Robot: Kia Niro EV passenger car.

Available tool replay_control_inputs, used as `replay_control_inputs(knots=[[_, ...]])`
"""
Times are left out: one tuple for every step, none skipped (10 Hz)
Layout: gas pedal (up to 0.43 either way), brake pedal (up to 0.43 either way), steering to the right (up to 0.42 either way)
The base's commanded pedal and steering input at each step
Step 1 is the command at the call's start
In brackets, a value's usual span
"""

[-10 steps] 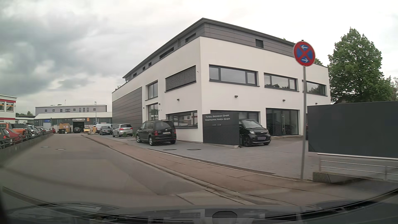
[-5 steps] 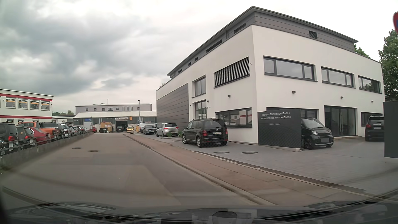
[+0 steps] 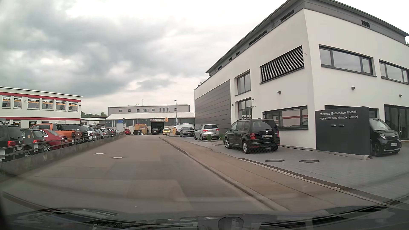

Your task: Follow the waypoints while adhering to traffic rules and regulations

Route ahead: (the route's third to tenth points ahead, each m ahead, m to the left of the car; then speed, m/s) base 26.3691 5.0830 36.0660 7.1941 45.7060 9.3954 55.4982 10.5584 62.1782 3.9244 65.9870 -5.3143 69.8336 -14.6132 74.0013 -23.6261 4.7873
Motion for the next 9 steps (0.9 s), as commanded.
replay_control_inputs(knots=[[0.138, 0.0, -0.188], [0.138, 0.0, -0.176], [0.138, 0.0, -0.161], [0.138, 0.0, -0.149], [0.138, 0.0, -0.137], [0.13, 0.0, -0.131], [0.13, 0.0, -0.126], [0.13, 0.0, -0.119], [0.11, 0.0, -0.111]])
